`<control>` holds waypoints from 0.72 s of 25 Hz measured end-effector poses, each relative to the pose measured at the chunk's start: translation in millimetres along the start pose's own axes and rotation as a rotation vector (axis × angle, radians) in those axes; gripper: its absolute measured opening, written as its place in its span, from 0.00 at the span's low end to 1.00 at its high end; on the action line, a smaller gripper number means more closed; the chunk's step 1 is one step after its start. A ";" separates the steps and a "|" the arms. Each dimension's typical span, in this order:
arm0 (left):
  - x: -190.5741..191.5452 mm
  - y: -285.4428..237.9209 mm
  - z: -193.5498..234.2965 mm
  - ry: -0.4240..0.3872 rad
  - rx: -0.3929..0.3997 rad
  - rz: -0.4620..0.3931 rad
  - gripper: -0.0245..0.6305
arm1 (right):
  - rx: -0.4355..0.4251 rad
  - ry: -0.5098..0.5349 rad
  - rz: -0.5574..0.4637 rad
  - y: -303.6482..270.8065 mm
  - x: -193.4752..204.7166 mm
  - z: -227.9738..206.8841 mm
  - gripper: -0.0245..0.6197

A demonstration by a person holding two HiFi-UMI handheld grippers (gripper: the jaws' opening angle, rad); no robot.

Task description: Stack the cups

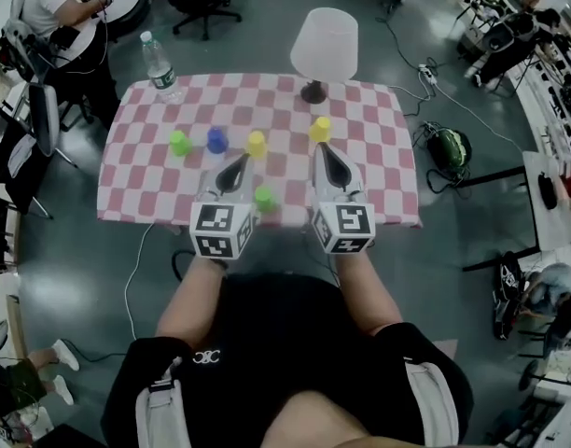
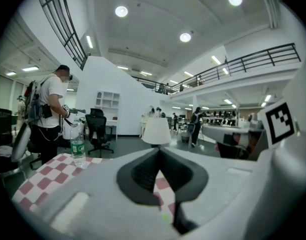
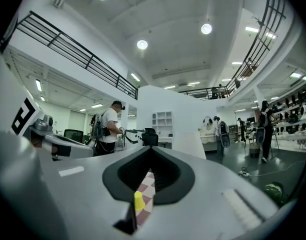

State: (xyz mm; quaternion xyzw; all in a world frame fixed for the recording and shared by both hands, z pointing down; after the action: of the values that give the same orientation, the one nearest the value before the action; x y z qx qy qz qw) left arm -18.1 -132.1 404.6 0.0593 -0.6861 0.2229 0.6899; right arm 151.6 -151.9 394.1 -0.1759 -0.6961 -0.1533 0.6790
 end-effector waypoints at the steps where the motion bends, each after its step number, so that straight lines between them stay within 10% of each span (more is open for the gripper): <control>1: 1.1 -2.8 -6.3 0.000 0.014 0.002 0.04 | 0.015 -0.001 0.005 5.8 1.8 -5.3 0.04; 16: 4.9 -23.7 -92.3 -0.017 0.114 0.000 0.04 | 0.129 -0.042 0.040 63.4 26.0 -72.1 0.04; 18: 5.2 -23.9 -96.0 -0.020 0.109 0.003 0.04 | 0.092 -0.075 0.033 60.1 28.7 -74.4 0.27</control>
State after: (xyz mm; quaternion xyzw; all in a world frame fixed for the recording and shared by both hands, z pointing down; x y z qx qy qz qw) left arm 79.4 -115.1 410.1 0.0978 -0.6798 0.2602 0.6787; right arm 244.7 -131.0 423.6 -0.1616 -0.7243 -0.1034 0.6623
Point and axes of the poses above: the fingertips, and each gripper's own axes: y backward along the fingers, z to its left, x out of its underside, the point moved 5 cm from there along y, backward along the fingers, and after that the axes turned 2 degrees about z, right-handed, at the moved point
